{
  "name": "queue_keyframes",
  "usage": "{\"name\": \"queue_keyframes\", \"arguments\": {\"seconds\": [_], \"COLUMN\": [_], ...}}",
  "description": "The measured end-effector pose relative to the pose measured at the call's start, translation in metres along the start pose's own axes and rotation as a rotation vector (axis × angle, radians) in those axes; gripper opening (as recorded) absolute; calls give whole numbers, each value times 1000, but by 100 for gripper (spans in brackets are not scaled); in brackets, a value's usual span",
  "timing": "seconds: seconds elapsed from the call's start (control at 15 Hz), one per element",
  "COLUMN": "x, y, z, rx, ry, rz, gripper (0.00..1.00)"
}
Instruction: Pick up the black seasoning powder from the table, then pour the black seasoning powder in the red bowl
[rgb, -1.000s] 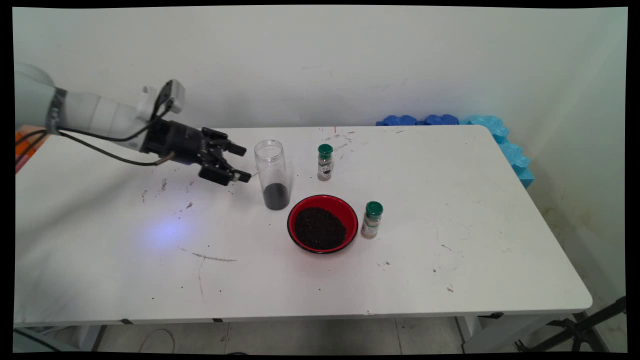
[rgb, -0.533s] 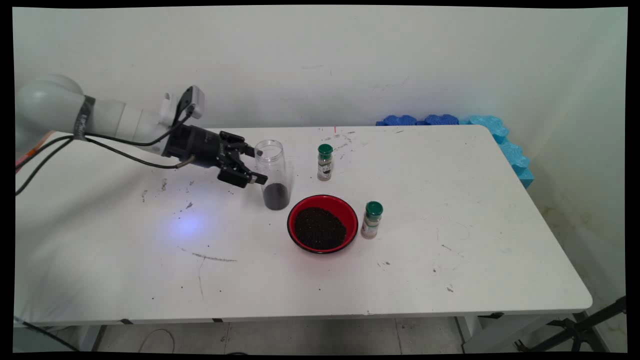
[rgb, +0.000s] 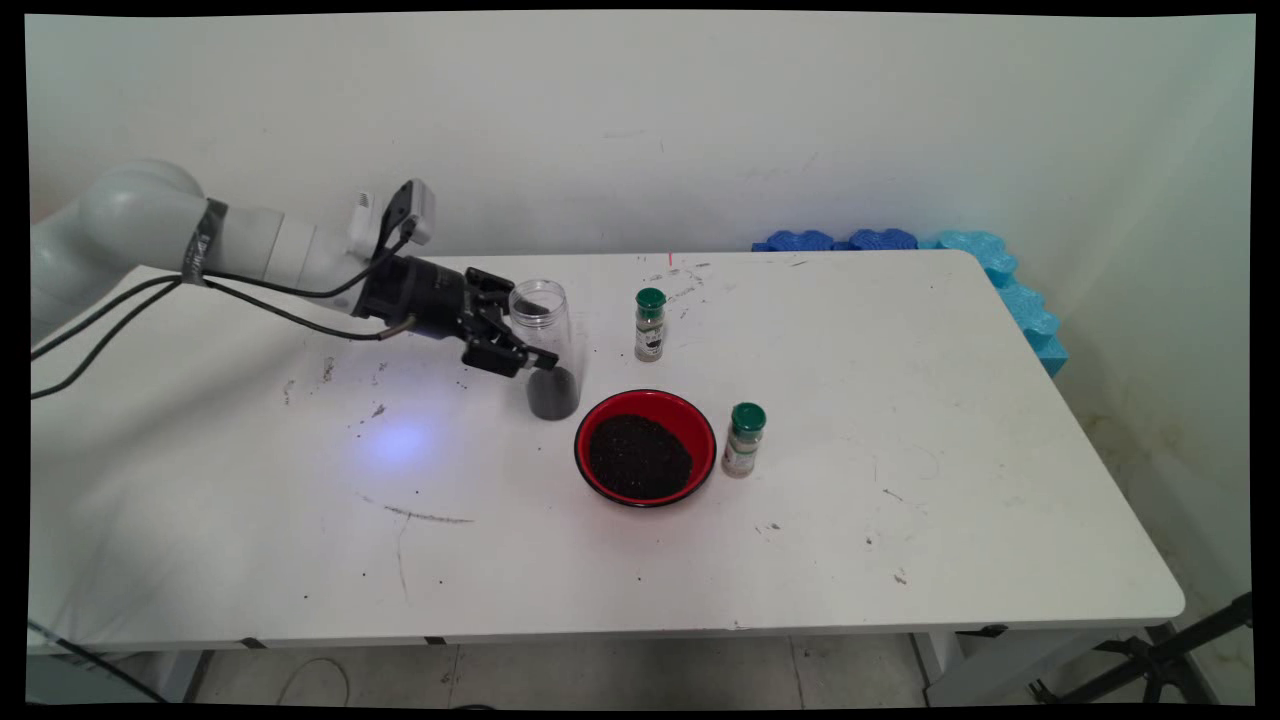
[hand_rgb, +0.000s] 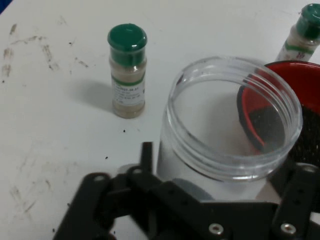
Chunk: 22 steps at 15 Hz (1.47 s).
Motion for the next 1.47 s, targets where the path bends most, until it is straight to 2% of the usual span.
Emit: {"name": "queue_keyframes", "arguments": {"seconds": [0.07,0.53,0.87,1.2,1.47], "x": [0,0,12,34,55], "y": [-1,0,6,30,59], "z": [2,0,-32,-76,-101], "rx": [-3,-24,-29,-73,-135], "ry": [-2,-26,-50,-77,-96], "rz": [1,19,72,158,172], "gripper": [0,0,0,0,0]}}
